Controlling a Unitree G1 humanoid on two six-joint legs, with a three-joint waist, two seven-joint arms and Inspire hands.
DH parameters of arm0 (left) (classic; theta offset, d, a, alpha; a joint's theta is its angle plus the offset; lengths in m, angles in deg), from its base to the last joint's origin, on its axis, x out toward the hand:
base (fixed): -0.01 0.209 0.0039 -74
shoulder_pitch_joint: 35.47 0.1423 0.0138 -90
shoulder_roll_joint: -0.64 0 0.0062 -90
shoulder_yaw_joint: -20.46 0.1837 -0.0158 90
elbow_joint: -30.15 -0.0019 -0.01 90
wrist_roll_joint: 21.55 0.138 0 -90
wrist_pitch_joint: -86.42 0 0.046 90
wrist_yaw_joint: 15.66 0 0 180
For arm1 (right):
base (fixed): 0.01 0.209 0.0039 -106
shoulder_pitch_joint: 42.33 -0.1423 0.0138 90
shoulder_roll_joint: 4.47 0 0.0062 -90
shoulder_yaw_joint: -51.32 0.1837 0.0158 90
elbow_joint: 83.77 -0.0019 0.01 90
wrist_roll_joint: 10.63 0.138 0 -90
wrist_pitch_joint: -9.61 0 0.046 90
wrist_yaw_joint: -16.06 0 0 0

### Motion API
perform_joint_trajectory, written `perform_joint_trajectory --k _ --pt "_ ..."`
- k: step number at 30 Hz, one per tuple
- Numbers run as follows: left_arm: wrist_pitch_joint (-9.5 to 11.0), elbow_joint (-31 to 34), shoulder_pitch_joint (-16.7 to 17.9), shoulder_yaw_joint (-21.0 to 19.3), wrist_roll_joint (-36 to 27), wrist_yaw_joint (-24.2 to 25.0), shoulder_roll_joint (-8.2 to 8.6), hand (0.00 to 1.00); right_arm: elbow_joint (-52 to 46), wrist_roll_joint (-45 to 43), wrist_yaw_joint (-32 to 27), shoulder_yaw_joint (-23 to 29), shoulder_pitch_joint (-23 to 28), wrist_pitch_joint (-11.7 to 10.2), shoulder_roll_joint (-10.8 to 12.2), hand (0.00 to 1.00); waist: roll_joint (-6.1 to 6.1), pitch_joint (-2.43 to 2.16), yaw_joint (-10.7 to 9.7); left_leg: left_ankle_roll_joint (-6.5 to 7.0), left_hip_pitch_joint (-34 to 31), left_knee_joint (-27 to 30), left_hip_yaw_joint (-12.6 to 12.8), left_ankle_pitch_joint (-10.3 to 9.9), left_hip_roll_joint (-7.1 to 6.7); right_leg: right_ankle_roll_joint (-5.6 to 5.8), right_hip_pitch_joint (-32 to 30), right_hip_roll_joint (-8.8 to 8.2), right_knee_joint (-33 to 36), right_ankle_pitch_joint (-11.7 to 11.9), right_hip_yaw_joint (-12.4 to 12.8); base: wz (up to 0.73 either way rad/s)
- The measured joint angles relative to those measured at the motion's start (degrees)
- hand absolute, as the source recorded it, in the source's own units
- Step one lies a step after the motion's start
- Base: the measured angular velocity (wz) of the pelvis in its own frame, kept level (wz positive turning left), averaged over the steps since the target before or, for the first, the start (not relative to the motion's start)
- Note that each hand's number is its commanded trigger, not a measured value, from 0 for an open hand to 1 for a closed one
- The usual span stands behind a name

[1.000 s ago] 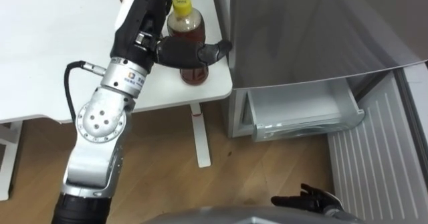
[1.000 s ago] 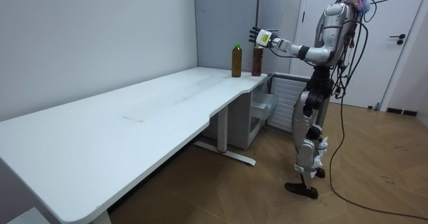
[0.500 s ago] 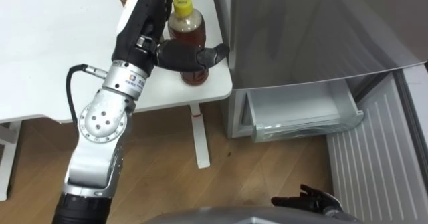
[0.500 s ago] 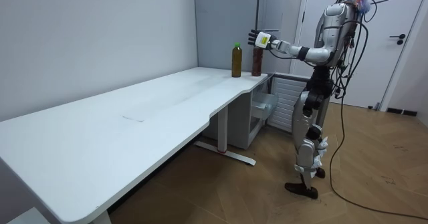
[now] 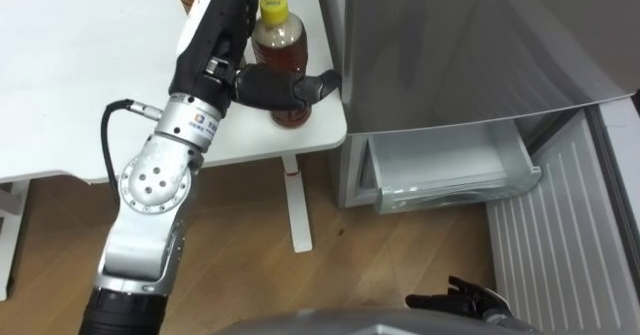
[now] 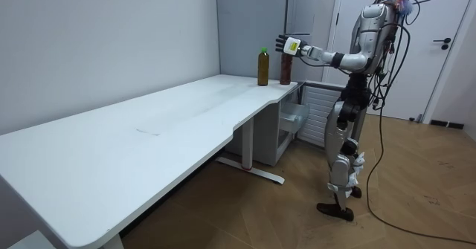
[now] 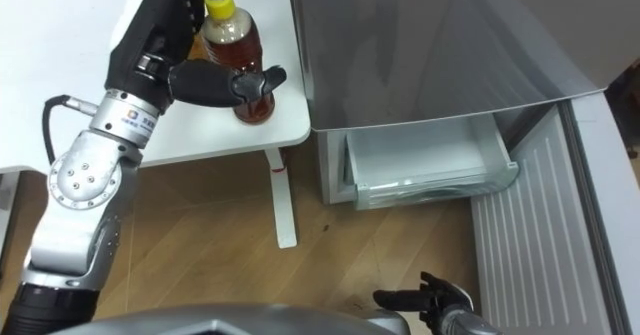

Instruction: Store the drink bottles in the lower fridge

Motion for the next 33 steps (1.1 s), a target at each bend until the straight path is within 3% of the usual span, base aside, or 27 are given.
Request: perform_joint_trajectory --k 10,32,33 --pt "0.01 -0.25 1.62 -0.01 -0.03 -0.78 -0.11 0.00 -0.13 -0.01 0.01 0.00 -0.01 0.00 -0.01 0.00 0.07 -0.03 0.00 0.00 0.08 -0.06 0.01 0.00 0.00 0.00 0.03 0.00 0.05 0.00 0.06 0.00" --pt "0.01 -0.54 1.66 0.01 0.00 -1.02 -0.13 0.00 -0.12 -0.04 0.08 -0.01 -0.03 0.01 -0.14 0.00 0.52 -0.14 -0.02 0.00 0.02 -0.30 0.00 0.00 0.00 0.00 -0.10 0.02 0.00 0.00 -0.03 0.00" --pt "0.01 -0.55 1.67 0.01 0.00 -1.05 -0.13 0.11 -0.12 -0.04 0.07 -0.01 -0.03 0.01 -0.15 0.00 0.55 -0.14 -0.02 0.00 0.02 -0.28 0.00 0.00 0.00 0.00 -0.09 0.01 0.01 0.00 -0.03 0.00"
